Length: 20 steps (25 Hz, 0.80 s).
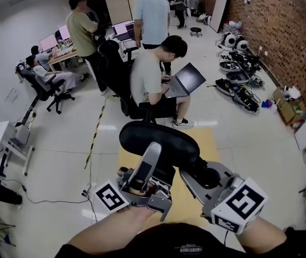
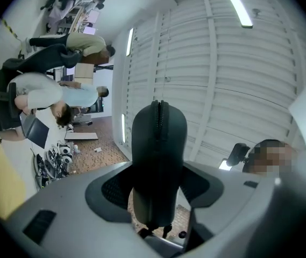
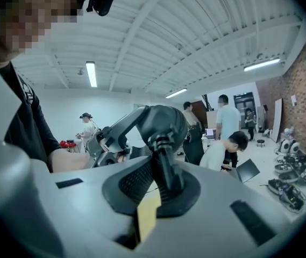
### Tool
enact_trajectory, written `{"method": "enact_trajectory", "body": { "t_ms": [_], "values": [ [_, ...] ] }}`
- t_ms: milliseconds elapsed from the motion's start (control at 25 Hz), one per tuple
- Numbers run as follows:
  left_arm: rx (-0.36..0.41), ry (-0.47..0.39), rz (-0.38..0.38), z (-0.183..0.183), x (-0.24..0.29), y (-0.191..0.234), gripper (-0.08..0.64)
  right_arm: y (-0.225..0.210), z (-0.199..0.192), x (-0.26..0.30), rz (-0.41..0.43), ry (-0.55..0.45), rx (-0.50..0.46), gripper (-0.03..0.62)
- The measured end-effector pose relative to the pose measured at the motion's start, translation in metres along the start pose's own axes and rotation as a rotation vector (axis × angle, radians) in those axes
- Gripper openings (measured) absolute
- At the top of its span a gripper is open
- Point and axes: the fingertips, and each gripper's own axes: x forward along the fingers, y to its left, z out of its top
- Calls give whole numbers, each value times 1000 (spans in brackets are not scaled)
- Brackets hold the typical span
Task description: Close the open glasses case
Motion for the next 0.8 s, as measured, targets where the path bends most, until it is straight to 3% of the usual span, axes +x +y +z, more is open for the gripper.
{"method": "enact_trajectory", "body": {
  "t_ms": [320,800],
  "values": [
    [4,65,-60,-7,0,0,261,9,-14,5,47,32,-26,-12],
    [60,252,3,-20,-28,26,241,-8,-37,-6,30,99,7,-12]
  ]
}}
